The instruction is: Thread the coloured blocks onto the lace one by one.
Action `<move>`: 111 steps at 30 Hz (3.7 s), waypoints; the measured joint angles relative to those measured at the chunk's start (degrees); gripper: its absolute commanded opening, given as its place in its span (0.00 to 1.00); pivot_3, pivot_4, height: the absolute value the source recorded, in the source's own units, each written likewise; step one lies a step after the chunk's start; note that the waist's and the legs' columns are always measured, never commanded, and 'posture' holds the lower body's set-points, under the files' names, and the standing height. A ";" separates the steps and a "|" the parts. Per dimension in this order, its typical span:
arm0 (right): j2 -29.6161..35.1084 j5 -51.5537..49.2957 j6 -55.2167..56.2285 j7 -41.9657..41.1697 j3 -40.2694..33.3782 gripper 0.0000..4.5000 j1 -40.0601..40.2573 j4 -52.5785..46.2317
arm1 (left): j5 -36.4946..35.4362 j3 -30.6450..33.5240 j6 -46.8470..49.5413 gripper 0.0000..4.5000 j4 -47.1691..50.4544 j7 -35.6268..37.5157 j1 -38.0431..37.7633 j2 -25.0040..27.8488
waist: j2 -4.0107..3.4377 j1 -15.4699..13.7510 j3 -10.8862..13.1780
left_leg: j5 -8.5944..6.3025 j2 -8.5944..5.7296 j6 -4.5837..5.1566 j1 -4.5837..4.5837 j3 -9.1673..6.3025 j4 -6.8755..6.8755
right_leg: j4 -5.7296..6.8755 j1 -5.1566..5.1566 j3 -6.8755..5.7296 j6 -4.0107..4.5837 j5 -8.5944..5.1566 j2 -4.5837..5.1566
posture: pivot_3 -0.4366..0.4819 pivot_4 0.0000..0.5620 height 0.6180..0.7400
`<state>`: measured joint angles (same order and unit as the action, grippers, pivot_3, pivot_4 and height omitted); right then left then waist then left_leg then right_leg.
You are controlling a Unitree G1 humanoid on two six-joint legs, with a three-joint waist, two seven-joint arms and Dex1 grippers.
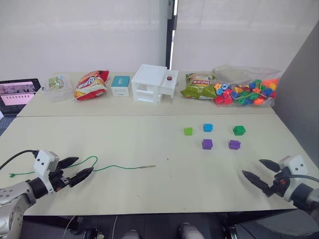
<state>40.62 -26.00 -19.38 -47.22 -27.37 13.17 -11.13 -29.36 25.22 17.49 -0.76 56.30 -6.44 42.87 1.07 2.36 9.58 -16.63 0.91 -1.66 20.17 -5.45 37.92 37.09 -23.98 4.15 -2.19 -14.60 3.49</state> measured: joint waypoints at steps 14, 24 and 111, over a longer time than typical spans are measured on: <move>4.37 -2.60 -4.43 -7.02 8.71 0.99 -4.44 -8.04 | 1.21 -22.71 6.36 1.00 6.67 10.44 20.12 2.11 | -0.03 0.24 -0.01 | 0.01 0.00 -0.01 0.01 -0.02 0.16 | 0.06 0.04 -0.01 0.00 0.00 -0.06 | 0.48 0.27 1.00; 9.34 -0.33 -6.29 -10.88 19.63 0.99 -17.52 -9.06 | 13.65 -40.94 3.62 1.00 -3.54 21.15 35.43 1.04 | -0.01 0.07 -0.01 | 0.00 -0.05 0.02 0.13 -0.07 0.42 | 0.10 0.03 -0.03 0.00 0.01 -0.06 | 0.48 0.27 1.00; -9.35 12.22 -16.78 33.48 12.33 1.00 -48.44 31.57 | 8.85 -35.36 18.95 0.00 17.03 13.38 26.50 4.08 | -0.30 0.49 0.07 | -0.37 -0.10 0.67 0.40 -0.05 0.80 | 0.19 -0.17 0.03 -0.07 0.00 -0.03 | 0.48 0.27 1.00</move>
<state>31.27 -13.78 -36.16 -13.74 -15.04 -35.27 20.44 -20.51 -10.14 36.44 16.27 69.68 20.06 46.95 0.77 2.84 9.66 -17.01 0.81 -0.99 20.57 -5.50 38.72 37.28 -24.15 4.18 -2.26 -14.61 3.46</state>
